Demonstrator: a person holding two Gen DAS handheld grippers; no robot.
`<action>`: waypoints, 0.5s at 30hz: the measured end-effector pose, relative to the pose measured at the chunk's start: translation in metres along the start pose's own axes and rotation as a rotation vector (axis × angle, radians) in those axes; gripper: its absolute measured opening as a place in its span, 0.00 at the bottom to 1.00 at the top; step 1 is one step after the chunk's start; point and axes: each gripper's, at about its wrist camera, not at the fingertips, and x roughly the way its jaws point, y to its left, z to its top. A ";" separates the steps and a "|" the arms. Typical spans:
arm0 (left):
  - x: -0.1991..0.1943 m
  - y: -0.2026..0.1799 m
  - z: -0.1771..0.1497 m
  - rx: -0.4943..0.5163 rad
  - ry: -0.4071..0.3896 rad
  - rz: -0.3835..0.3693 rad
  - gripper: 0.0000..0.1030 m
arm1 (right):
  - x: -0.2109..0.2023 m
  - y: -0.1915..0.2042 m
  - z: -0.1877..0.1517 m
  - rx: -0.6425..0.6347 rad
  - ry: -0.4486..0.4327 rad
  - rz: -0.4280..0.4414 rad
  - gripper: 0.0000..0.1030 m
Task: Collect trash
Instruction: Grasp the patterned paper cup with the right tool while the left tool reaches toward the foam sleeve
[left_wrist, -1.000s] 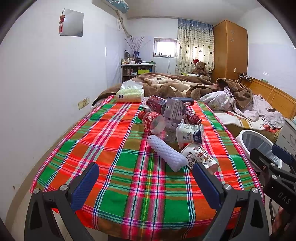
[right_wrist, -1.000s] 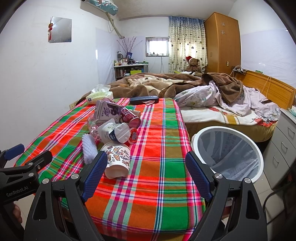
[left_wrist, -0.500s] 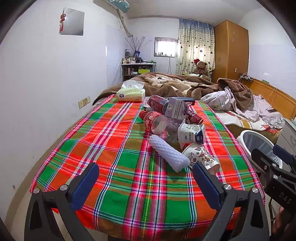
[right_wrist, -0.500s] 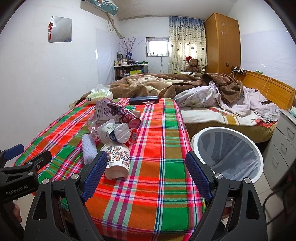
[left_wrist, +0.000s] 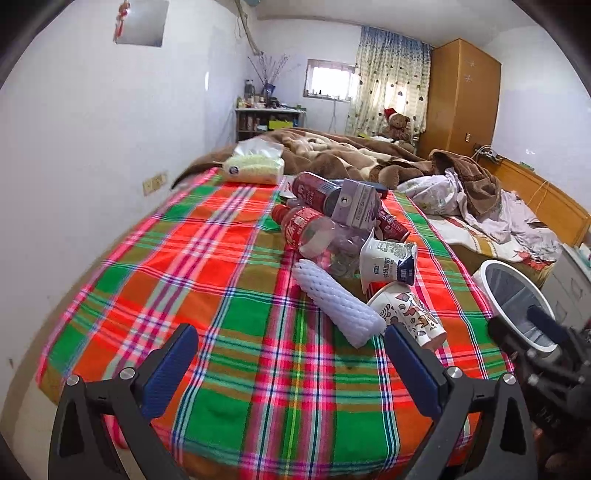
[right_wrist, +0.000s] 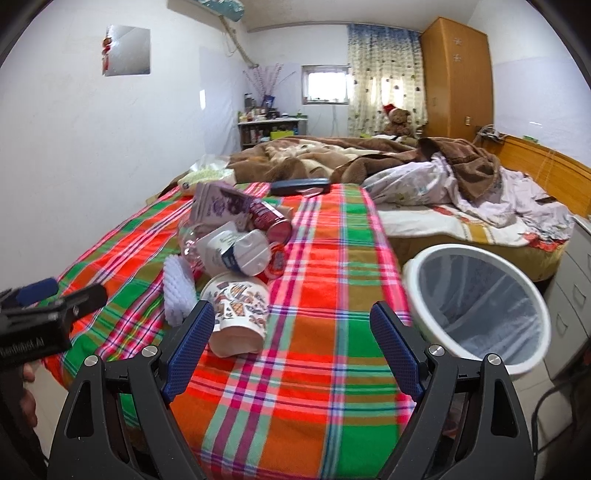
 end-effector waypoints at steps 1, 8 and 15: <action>0.006 0.001 0.002 -0.006 0.015 -0.008 0.99 | 0.005 0.002 -0.001 -0.004 0.014 0.009 0.85; 0.038 0.000 0.012 -0.016 0.071 -0.052 0.99 | 0.036 0.010 -0.011 -0.001 0.114 0.094 0.79; 0.069 -0.001 0.022 -0.031 0.133 -0.091 0.99 | 0.054 0.019 -0.009 -0.016 0.174 0.137 0.61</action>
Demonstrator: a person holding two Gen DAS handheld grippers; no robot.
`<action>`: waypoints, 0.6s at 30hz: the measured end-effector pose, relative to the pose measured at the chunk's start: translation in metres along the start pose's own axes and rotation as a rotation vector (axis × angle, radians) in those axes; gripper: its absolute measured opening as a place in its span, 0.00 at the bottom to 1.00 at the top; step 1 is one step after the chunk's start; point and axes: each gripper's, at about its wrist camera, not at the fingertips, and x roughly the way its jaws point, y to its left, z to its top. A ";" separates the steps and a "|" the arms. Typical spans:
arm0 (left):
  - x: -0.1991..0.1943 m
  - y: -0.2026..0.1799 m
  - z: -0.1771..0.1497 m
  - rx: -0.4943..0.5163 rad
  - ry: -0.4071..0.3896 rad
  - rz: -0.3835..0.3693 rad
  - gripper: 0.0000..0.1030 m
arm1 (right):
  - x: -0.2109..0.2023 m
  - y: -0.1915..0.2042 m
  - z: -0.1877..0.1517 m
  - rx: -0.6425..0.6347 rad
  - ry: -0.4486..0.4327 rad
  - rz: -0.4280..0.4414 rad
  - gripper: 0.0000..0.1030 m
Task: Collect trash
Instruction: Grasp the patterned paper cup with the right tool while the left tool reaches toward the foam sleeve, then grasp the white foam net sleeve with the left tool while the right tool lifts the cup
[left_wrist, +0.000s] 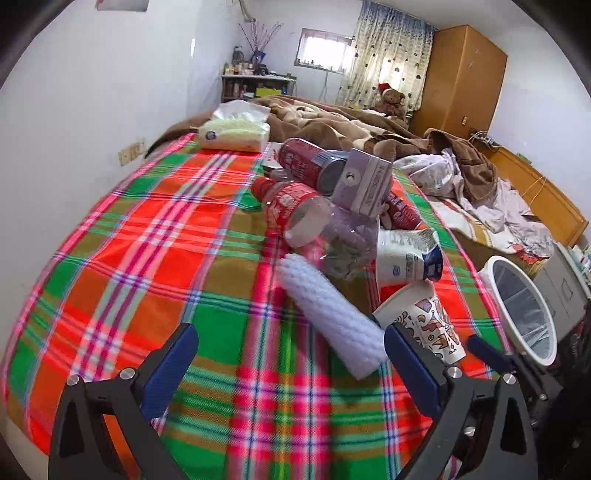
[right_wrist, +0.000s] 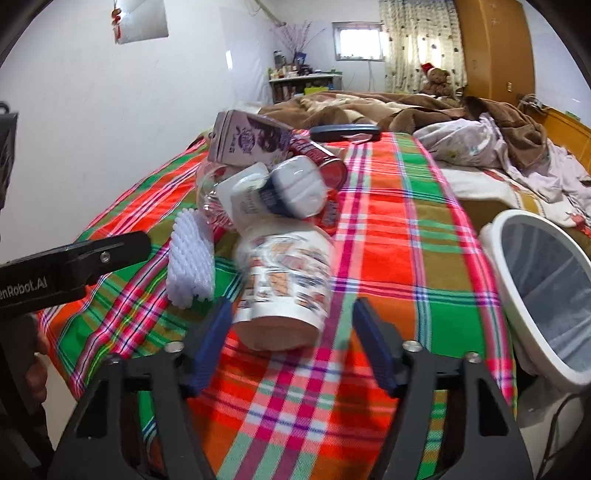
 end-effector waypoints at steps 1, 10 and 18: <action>0.004 0.000 0.002 -0.002 0.008 -0.009 0.99 | 0.002 0.002 0.001 -0.012 0.011 -0.009 0.55; 0.037 -0.008 0.012 -0.009 0.073 -0.024 0.99 | -0.002 -0.010 0.000 0.021 0.030 -0.028 0.51; 0.058 -0.016 0.013 -0.019 0.127 0.000 0.84 | -0.014 -0.025 0.000 0.034 0.013 -0.084 0.50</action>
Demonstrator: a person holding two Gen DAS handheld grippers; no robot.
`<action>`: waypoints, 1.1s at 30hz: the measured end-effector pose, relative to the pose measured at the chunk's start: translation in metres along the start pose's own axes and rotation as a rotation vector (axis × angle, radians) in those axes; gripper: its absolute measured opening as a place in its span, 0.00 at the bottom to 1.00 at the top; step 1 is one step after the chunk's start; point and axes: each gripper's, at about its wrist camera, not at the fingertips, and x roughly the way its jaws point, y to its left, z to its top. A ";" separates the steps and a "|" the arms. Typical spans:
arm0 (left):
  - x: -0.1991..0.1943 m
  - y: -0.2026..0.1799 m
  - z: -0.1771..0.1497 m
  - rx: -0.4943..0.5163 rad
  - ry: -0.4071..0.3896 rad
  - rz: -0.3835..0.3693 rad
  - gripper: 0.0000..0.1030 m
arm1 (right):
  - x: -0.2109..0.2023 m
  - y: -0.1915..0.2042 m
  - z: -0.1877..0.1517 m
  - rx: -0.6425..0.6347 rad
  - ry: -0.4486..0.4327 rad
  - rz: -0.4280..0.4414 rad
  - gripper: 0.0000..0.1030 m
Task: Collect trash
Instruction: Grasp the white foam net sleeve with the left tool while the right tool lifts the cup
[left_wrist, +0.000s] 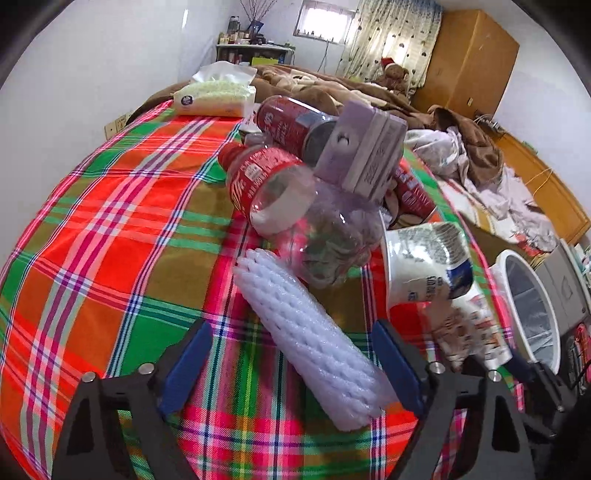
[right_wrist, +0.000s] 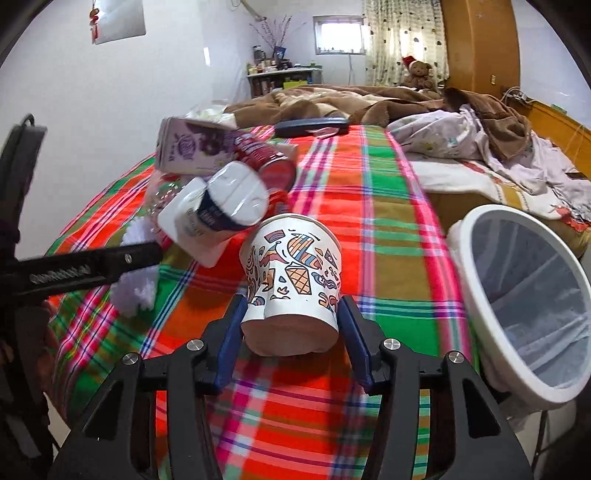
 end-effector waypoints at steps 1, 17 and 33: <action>0.003 -0.001 -0.001 0.001 0.010 0.006 0.82 | 0.000 -0.003 0.001 0.004 -0.002 -0.002 0.50; -0.005 0.001 -0.009 -0.014 -0.016 -0.022 0.33 | 0.004 -0.022 0.011 0.025 -0.039 0.000 0.50; -0.064 -0.022 -0.028 0.078 -0.118 -0.032 0.29 | -0.019 -0.025 0.012 0.035 -0.103 0.009 0.50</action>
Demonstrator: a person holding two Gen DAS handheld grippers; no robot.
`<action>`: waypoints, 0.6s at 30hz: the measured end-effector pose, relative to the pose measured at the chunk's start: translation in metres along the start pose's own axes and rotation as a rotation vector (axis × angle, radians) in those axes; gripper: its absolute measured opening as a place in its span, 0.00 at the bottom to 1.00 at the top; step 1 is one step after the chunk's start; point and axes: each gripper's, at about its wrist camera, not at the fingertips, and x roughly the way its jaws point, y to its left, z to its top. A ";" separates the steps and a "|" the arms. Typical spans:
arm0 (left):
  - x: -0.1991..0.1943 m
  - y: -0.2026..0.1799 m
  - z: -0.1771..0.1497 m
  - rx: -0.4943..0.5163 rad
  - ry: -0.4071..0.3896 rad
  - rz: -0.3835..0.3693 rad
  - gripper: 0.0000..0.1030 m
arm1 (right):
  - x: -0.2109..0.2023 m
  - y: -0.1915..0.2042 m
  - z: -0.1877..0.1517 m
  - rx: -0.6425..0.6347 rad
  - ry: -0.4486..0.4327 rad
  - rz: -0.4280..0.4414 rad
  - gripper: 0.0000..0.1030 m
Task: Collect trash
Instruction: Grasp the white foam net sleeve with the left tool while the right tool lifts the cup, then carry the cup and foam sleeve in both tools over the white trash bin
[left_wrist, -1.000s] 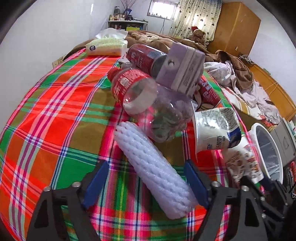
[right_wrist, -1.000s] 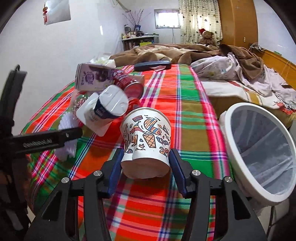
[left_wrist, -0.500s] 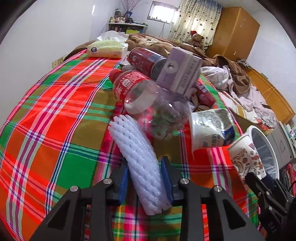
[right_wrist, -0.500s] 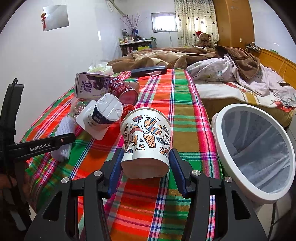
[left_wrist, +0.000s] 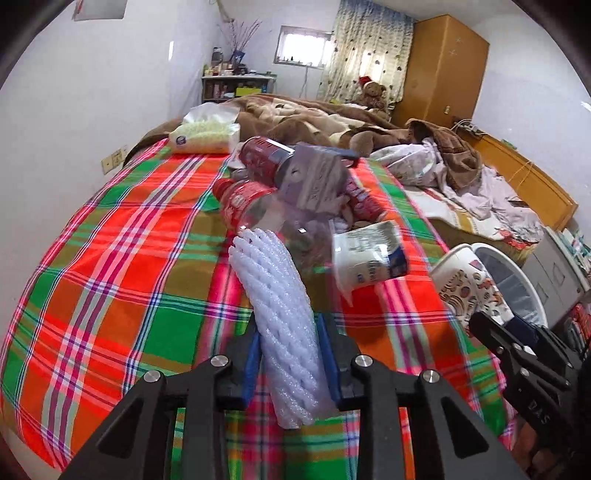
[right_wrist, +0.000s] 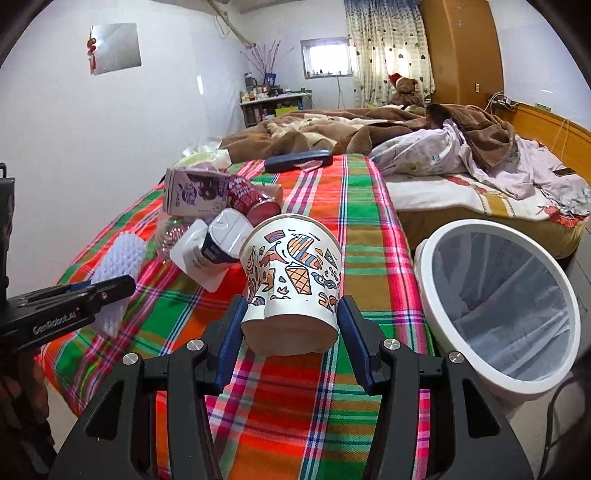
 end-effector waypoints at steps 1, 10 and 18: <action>-0.003 -0.003 0.001 0.003 -0.003 -0.013 0.29 | -0.002 -0.001 0.000 0.002 -0.006 -0.001 0.50; -0.018 -0.052 0.011 0.104 -0.045 -0.089 0.29 | -0.020 -0.022 0.005 0.048 -0.055 -0.057 0.51; -0.007 -0.114 0.027 0.202 -0.039 -0.209 0.29 | -0.035 -0.060 0.007 0.110 -0.089 -0.173 0.51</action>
